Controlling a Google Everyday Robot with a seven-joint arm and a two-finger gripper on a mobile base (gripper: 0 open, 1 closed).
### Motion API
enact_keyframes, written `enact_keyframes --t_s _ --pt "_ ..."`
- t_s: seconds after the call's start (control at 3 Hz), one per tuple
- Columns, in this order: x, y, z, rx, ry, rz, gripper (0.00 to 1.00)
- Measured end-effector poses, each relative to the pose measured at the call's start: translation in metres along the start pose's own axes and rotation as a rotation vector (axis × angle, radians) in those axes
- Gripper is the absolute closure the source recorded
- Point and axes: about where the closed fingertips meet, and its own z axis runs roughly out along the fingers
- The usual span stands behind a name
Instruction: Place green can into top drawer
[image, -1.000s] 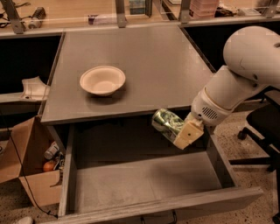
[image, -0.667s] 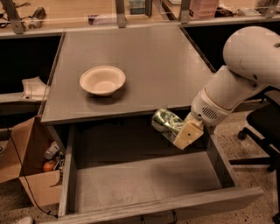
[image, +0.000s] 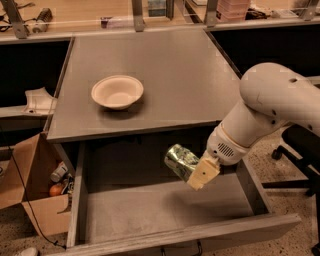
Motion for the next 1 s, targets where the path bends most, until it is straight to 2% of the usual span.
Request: enact_keyframes --t_s 0.33,1.0 --pt "0.002 0.001 0.003 0.001 -0.001 0.006 1.00" --pt "0.020 0.004 0.041 0.040 0.076 0.068 1.00"
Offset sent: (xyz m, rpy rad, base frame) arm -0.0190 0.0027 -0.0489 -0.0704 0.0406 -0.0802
